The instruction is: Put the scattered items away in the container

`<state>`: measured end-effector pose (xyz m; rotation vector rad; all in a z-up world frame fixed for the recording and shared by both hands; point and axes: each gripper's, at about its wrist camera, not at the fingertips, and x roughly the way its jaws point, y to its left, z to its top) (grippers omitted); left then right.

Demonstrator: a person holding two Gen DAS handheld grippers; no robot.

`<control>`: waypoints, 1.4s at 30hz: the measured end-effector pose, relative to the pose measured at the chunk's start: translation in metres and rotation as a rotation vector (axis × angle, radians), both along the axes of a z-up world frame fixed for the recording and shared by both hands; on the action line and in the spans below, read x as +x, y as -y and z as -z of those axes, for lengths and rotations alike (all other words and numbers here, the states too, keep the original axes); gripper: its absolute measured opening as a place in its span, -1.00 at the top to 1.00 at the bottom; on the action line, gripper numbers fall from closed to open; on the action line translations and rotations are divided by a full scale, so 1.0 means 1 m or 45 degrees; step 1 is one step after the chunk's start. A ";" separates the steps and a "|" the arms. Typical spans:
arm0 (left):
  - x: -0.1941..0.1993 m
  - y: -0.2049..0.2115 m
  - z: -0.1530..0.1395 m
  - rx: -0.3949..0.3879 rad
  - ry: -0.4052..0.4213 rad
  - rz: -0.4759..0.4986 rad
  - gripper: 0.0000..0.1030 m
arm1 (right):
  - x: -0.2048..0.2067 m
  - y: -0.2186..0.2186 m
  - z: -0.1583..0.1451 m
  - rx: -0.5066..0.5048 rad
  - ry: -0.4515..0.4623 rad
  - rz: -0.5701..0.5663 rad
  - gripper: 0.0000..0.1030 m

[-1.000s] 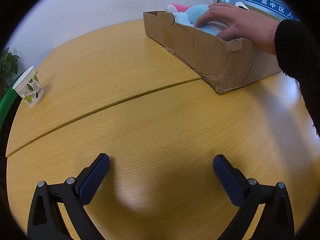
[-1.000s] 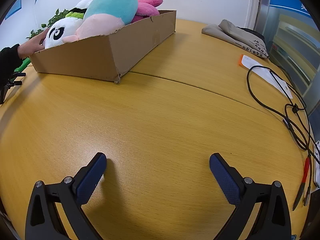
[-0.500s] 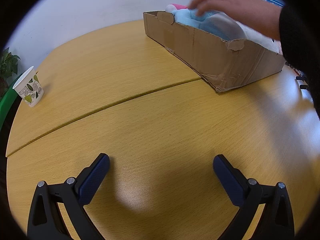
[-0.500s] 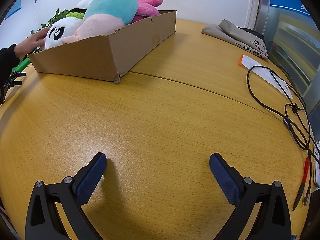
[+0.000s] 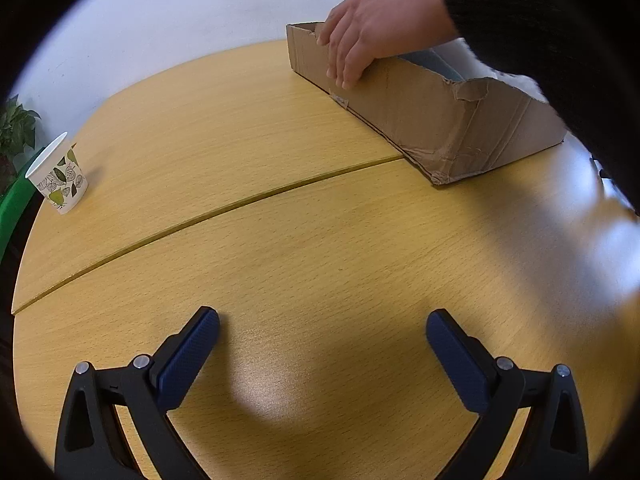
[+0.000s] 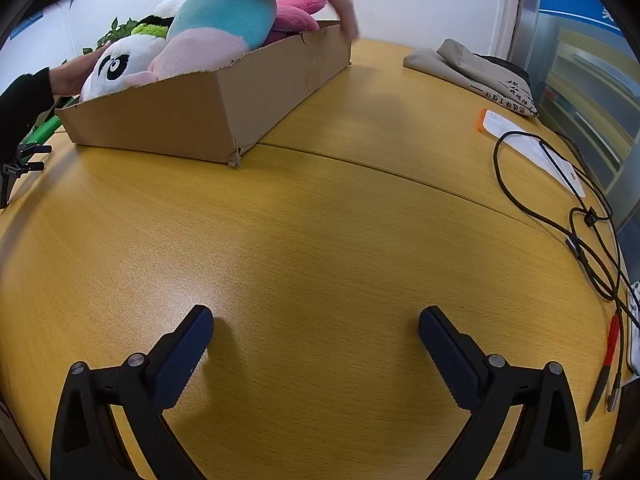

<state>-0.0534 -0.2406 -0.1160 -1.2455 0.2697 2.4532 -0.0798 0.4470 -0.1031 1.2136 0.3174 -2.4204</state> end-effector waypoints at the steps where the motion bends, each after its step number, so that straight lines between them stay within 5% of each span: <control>1: 0.000 0.000 0.000 0.000 0.000 0.000 -1.00 | 0.000 0.000 0.000 0.000 0.000 0.000 -1.00; 42: -0.005 0.004 -0.010 0.000 0.003 -0.001 -1.00 | 0.000 0.000 0.000 0.000 0.000 -0.001 -1.00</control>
